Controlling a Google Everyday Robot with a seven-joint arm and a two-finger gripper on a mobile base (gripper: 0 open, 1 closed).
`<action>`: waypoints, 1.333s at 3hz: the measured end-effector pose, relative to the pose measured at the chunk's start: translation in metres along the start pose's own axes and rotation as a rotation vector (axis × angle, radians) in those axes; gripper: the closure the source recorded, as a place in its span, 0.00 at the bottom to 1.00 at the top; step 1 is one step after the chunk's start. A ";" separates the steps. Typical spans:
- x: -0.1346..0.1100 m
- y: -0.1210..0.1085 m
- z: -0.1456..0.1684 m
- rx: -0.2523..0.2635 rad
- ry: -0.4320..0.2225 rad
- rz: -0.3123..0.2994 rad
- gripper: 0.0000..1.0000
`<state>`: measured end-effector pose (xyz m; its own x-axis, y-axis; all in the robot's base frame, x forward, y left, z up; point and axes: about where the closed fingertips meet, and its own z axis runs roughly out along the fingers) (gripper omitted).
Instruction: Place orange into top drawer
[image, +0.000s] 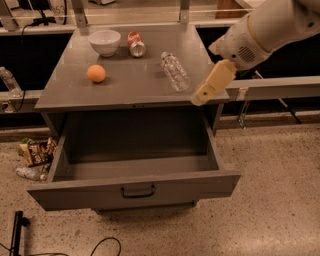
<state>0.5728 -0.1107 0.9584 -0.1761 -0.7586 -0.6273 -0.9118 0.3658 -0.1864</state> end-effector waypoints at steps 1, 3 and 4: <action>-0.048 -0.024 0.064 -0.015 -0.156 0.034 0.00; -0.080 -0.038 0.108 0.004 -0.216 0.028 0.00; -0.098 -0.047 0.139 -0.007 -0.270 0.027 0.00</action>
Offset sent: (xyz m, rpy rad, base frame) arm 0.1197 0.1400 -0.0326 0.2434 -0.1012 0.0149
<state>0.6847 0.0212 0.9235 -0.0963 -0.5767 -0.8113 -0.9108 0.3798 -0.1618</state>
